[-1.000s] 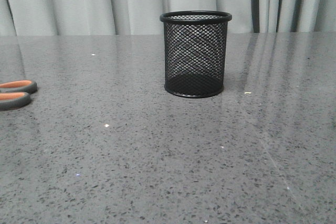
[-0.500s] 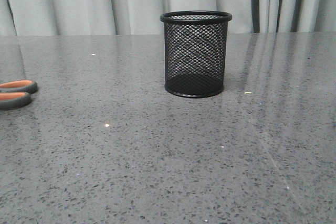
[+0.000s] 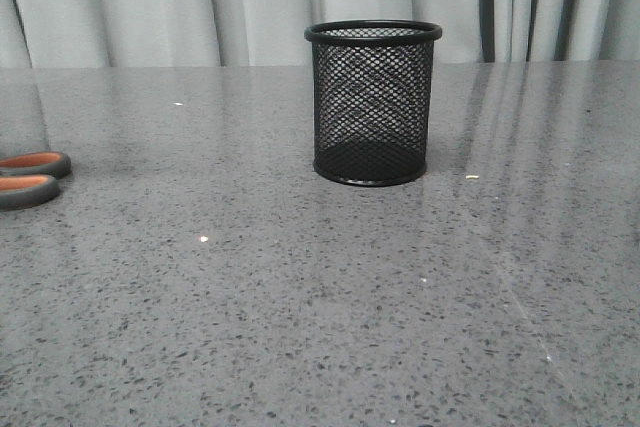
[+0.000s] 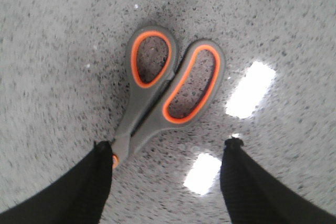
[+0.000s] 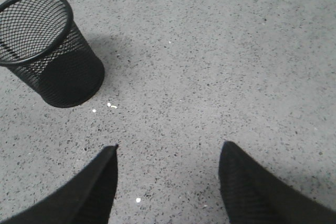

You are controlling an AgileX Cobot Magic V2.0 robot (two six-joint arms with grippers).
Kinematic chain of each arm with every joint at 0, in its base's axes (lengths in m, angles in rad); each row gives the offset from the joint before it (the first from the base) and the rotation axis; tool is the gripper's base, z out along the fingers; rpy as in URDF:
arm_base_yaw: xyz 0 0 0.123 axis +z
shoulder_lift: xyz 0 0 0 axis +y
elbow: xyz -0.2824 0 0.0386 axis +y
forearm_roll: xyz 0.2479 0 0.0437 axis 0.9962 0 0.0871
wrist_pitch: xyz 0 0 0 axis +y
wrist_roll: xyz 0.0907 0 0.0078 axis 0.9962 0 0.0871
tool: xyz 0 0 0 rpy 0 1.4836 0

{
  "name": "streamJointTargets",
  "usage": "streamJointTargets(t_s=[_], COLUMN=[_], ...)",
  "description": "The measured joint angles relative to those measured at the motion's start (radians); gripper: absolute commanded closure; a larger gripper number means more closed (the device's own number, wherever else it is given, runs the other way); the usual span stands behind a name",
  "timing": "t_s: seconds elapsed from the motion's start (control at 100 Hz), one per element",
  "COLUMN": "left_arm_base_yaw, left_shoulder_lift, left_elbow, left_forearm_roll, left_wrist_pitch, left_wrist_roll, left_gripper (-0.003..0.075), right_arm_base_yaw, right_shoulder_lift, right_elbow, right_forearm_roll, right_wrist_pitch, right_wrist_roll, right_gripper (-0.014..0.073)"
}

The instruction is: Put scissors into bucket

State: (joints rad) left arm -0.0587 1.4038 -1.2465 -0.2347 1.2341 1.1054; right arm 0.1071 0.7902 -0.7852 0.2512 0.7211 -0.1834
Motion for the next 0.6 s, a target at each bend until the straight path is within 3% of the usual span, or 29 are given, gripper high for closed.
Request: streamJointTargets(t_s=[0.1,0.24,0.6], left_arm_base_yaw=[-0.002,-0.018,-0.027], left_shoulder_lift=[0.039,0.074,0.108], left_elbow=[-0.006,-0.006,-0.006], left_forearm_roll=[0.012,0.072,0.113], left_wrist_pitch=[0.000,0.000,0.000], left_wrist_roll=[0.144,0.241,0.326], left_gripper=[0.0309,0.0309,0.0309], right_arm_base_yaw=[0.014,0.033,0.058], right_shoulder_lift=[0.000,0.000,0.000], right_elbow=[0.000,0.000,0.000], right_forearm_roll=[0.000,0.000,0.000], right_wrist_pitch=[0.001,0.001,0.001], right_wrist_roll=[-0.002,-0.005,-0.016], right_gripper=[0.0209,0.0209,0.0209])
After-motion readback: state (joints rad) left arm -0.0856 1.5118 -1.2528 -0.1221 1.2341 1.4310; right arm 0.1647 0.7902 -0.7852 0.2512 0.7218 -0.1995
